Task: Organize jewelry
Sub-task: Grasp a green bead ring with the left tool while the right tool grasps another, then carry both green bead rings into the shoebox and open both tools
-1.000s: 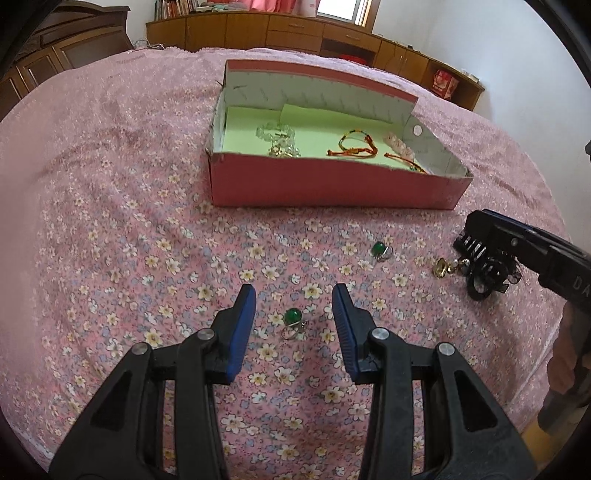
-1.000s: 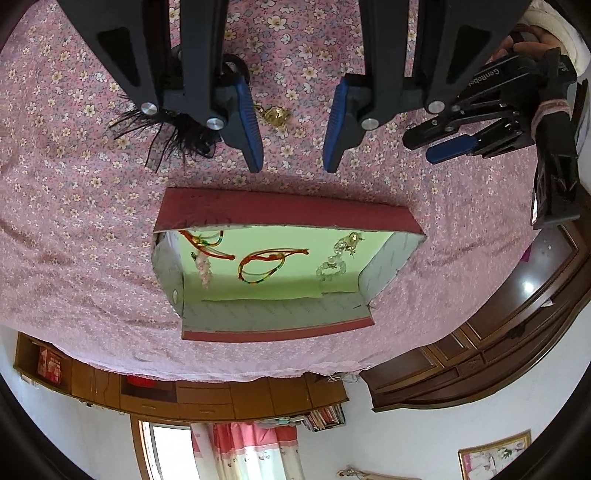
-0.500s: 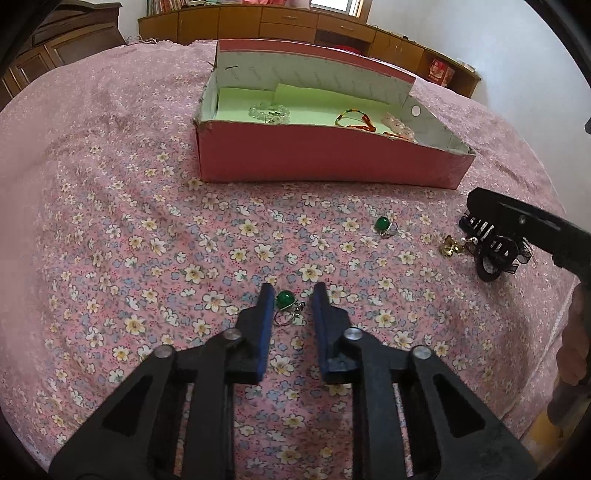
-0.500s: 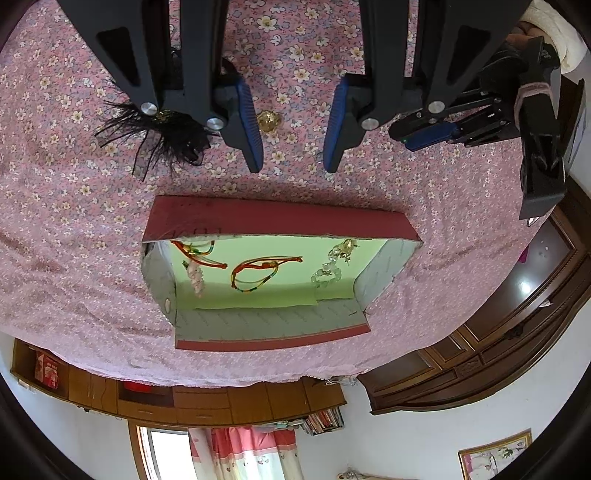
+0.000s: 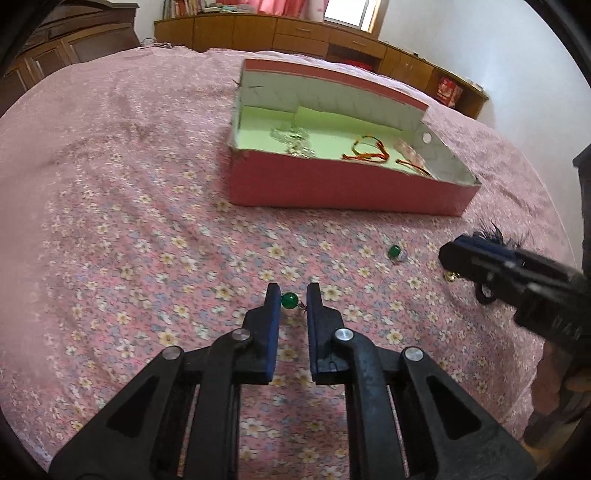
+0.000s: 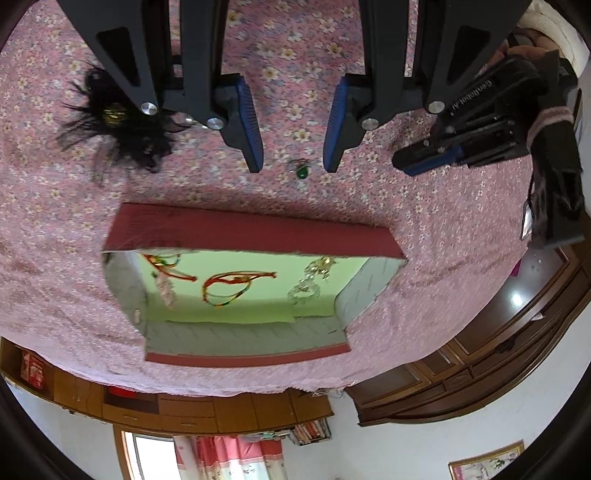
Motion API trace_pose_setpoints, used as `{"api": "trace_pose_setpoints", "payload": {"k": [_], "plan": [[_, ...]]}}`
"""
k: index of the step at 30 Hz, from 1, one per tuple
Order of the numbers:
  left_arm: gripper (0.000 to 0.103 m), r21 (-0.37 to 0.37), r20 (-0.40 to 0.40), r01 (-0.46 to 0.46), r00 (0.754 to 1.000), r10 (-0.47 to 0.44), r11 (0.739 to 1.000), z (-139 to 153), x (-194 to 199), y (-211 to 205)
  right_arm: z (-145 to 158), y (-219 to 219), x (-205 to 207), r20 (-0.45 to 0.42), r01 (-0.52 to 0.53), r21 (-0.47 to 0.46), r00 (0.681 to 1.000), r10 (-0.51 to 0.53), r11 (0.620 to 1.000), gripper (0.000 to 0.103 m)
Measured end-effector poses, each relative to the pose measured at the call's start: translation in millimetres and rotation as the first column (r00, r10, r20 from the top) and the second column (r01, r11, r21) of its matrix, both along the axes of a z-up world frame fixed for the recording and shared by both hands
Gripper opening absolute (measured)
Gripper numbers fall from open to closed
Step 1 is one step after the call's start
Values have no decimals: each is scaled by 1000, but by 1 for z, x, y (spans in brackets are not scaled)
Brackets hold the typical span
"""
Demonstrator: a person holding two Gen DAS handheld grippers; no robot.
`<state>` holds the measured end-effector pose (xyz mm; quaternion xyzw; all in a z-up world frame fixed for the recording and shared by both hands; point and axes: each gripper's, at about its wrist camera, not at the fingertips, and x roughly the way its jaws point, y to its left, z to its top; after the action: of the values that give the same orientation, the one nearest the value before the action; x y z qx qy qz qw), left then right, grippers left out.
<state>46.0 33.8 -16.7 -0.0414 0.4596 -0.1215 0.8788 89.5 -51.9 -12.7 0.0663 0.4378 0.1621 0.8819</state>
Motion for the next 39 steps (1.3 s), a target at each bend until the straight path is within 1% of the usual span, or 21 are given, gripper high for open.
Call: {"api": "trace_pose_setpoints", "payload": {"k": [3, 8, 12, 15, 17, 19, 20, 21, 23, 27, 32, 39], "plan": [[6, -3, -1, -15, 1000, 15, 1000, 1, 0, 7, -5, 6, 4, -10, -10, -2, 1000, 10, 1000, 37], [5, -6, 2, -24, 1000, 24, 1000, 1, -1, 11, -17, 21, 16, -15, -18, -37, 1000, 17, 999, 37], [5, -8, 4, -28, 1000, 28, 1000, 1, -1, 12, -30, 29, 23, -42, -6, -61, 999, 4, 998, 36], [5, -6, -1, -35, 999, 35, 999, -1, 1, 13, -35, 30, 24, -48, -4, -66, 999, 1, 998, 36], [5, -5, -4, -40, 999, 40, 999, -1, 2, 14, -38, 32, 25, -48, -2, -78, 999, -2, 997, 33], [5, -4, -7, -44, 999, 44, 999, -1, 2, 13, -40, 33, 24, -43, -3, -88, 999, -1, 996, 23], [5, -2, -8, -44, 999, 44, 999, -2, 2, 13, -40, 32, 24, -40, -2, -91, 999, -2, 996, 20], [5, 0, -8, -44, 999, 44, 999, -2, 2, 13, -41, 31, 24, -39, -2, -90, 999, -2, 996, 14], [5, 1, -7, -44, 999, 44, 999, -2, 3, 13, -41, 29, 23, -37, 5, -83, 999, -8, 997, 10], [5, 4, -5, -44, 999, 44, 999, -2, 4, 10, -39, 24, 21, -30, 7, -62, 1000, -9, 998, 5], [5, 4, 7, -41, 999, 41, 999, 1, 3, 6, -31, 18, 12, -10, -2, -27, 1000, 1, 1000, 5], [5, 1, 32, -34, 999, 34, 999, 10, 0, 1, -12, 7, -5, 44, -9, 10, 999, 8, 1000, 5]]}}
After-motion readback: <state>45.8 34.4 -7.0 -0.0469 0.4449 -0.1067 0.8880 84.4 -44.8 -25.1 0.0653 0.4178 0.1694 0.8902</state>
